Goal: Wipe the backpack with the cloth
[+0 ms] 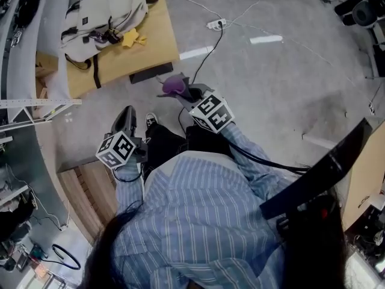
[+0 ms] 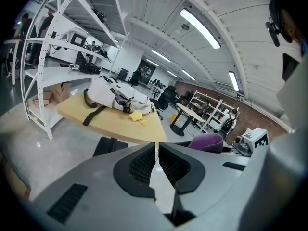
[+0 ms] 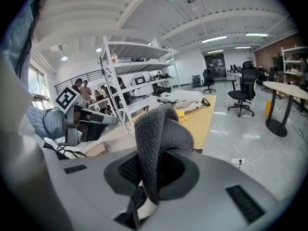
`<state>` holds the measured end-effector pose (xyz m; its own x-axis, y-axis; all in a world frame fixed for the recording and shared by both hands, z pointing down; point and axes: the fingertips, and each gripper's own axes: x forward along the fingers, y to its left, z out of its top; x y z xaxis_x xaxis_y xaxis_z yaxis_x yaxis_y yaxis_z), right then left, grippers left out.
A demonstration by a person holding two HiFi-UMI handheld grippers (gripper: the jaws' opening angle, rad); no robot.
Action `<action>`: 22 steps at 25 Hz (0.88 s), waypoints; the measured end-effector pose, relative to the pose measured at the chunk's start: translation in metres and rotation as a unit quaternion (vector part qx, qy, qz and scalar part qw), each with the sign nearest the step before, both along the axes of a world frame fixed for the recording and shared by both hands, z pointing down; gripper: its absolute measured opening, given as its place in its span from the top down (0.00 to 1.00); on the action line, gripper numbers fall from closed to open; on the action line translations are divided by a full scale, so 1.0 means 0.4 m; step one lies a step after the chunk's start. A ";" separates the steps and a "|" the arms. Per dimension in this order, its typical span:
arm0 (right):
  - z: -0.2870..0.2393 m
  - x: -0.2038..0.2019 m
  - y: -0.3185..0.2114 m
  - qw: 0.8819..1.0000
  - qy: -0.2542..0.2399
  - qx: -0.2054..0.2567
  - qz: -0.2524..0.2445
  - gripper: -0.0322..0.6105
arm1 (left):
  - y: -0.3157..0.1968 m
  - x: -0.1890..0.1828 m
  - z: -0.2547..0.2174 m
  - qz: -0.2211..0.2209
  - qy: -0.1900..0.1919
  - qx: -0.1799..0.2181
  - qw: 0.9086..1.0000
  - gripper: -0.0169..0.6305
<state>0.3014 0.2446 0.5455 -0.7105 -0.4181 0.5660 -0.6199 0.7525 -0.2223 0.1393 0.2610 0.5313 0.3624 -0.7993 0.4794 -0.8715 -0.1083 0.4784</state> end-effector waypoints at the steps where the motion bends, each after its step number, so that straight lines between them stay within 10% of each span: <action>1: -0.007 -0.001 -0.004 1.000 -0.002 0.002 0.002 0.89 | -0.006 0.006 -0.009 0.001 0.002 0.005 1.000 0.94; 8: -0.015 -0.112 0.009 1.000 0.000 -0.004 -0.012 0.89 | -0.002 -0.019 -0.045 0.025 0.008 0.022 0.999 0.94; 22: 0.009 -0.417 0.056 0.999 0.022 -0.020 -0.014 0.89 | 0.054 -0.359 -0.014 0.030 0.004 0.010 0.999 0.94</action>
